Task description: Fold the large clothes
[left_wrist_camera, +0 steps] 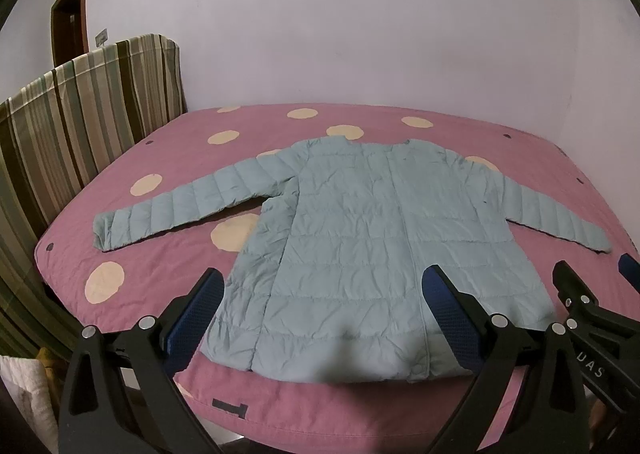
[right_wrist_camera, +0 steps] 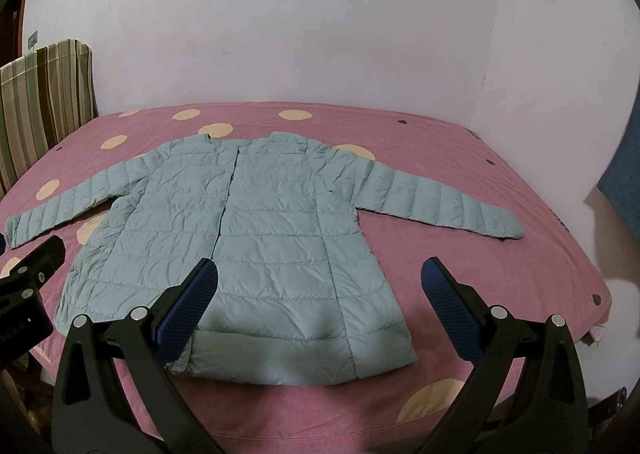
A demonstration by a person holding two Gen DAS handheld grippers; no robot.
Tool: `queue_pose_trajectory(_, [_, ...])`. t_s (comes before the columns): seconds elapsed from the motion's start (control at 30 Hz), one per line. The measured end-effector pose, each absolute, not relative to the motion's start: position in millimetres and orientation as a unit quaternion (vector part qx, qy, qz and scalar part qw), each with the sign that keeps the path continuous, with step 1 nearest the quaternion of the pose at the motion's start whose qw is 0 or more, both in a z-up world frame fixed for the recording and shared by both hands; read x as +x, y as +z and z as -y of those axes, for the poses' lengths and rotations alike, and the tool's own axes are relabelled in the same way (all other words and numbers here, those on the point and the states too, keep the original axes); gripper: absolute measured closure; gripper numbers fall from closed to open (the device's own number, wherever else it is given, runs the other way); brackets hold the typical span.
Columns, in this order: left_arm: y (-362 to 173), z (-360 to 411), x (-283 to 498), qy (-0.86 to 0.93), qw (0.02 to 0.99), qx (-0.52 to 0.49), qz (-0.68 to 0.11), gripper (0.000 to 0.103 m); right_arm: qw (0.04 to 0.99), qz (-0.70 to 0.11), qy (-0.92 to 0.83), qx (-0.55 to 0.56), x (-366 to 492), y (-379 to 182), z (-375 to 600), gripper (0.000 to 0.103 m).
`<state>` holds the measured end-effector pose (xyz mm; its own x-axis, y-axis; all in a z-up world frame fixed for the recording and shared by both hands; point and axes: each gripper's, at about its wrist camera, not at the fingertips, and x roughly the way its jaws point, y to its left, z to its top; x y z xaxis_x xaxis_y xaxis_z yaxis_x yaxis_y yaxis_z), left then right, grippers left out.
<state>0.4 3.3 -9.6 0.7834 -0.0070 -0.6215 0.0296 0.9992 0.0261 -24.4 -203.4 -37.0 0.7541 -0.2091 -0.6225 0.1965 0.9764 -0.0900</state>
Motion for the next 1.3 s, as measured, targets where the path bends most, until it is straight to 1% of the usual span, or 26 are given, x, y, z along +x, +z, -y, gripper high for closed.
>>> queue_pose_trajectory(1.3, [-13.2, -4.0, -1.0, -0.011, 0.943, 0.019, -0.333, 0.004, 0.936, -0.334, -0.108, -0.010, -23.6, -37.4, 202.1, 0.002])
